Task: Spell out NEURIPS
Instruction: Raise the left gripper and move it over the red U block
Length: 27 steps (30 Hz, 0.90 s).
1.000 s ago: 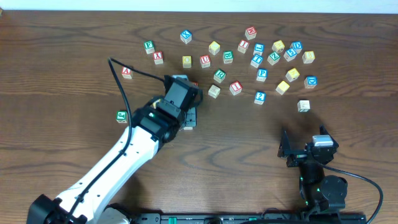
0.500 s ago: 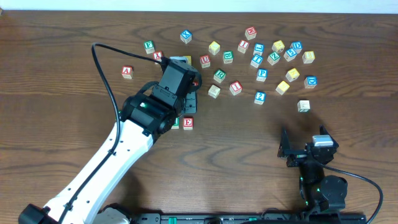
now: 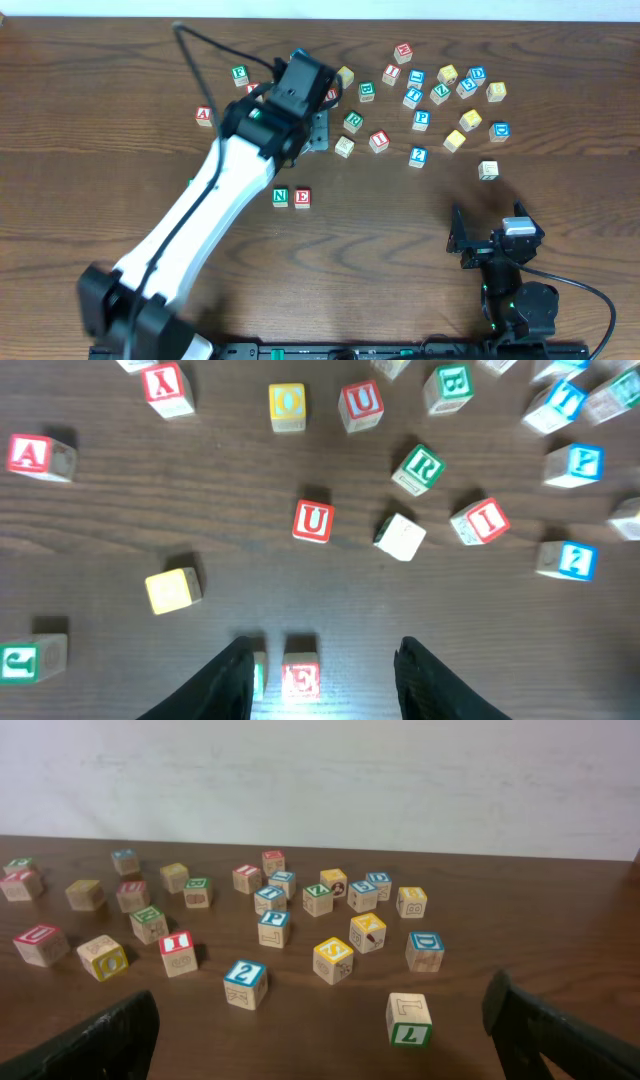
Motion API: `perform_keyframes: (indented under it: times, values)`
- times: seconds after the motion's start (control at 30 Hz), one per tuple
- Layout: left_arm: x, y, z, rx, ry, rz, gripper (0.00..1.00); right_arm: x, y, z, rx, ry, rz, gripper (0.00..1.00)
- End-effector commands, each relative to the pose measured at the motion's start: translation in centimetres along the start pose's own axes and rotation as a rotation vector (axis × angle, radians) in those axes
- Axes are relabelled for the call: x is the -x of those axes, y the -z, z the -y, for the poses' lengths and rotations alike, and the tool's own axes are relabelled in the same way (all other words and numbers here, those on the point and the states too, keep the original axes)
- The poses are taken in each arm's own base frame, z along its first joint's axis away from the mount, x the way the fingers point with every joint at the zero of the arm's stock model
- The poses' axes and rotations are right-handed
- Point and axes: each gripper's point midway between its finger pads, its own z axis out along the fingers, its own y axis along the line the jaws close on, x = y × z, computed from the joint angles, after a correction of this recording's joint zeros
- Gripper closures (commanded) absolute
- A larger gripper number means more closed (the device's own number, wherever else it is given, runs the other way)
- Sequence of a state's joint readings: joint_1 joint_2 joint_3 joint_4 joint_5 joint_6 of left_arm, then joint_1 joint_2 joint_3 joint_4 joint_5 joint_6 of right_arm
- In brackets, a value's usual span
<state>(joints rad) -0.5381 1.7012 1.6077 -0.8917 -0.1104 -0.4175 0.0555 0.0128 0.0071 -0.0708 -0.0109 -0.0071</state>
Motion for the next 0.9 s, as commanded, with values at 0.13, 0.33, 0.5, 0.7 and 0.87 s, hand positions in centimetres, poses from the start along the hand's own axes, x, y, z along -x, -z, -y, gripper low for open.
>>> perform_keyframes:
  times: [0.13, 0.33, 0.5, 0.7, 0.87]
  values:
    - [-0.9, -5.7, 0.2, 0.074, -0.082, -0.14, 0.52, -0.1, 0.0, 0.2, -0.01, -0.014, -0.002, 0.01]
    - [-2.0, -8.3, -0.3, 0.082, -0.106, -0.207, 0.47, -0.1, 0.0, 0.2, -0.009, -0.014, -0.002, 0.01]
    - [-2.1, -9.5, -1.4, 0.072, -0.086, -0.242, 0.46, -0.1, 0.0, 0.2, -0.009, -0.014, -0.002, 0.01]
    - [-1.7, -9.7, -1.6, -0.006, -0.057, -0.264, 0.45, -0.1, 0.0, 0.2, -0.009, -0.014, -0.002, 0.01]
    - [-1.7, -9.7, -1.6, -0.018, -0.078, -0.267, 0.45, -0.1, 0.0, 0.2, -0.009, -0.014, -0.002, 0.01]
